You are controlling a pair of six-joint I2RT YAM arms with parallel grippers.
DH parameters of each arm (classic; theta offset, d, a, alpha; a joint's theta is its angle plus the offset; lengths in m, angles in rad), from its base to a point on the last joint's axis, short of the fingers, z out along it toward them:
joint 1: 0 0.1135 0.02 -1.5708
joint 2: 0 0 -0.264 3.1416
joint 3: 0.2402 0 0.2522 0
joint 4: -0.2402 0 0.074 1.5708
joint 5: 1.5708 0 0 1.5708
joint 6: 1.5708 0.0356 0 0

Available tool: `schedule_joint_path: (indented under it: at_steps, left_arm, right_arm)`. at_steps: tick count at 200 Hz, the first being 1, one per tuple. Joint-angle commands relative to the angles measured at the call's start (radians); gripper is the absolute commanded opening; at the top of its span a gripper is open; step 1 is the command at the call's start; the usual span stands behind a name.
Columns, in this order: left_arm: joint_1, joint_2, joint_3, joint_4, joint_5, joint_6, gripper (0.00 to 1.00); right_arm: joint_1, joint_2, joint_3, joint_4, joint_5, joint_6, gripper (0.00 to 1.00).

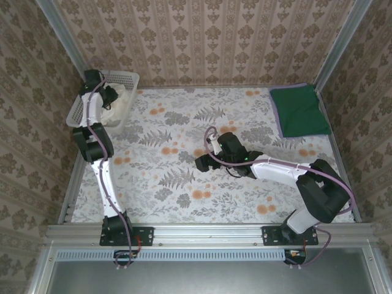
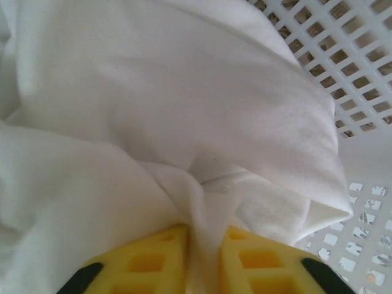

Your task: Fold and stack the t-shirts

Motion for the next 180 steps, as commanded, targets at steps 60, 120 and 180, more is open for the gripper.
schedule_joint_path:
  at_steps: [60,120,180]
  left_arm:
    - [-0.060,-0.292,-0.074,0.200,-0.020,0.022,0.00]
    - [-0.270,-0.807,-0.298,0.551,-0.265,0.232,0.00]
    - [-0.705,-1.008,-0.277,0.600,-0.250,0.439,0.00]
  right_arm:
    - [0.008,0.018,0.016,0.011,0.065,-0.029,0.96]
    - [0.008,0.011,0.016,-0.003,0.109,-0.028,0.96]
    - [0.007,-0.076,-0.034,0.021,0.215,-0.014,0.97]
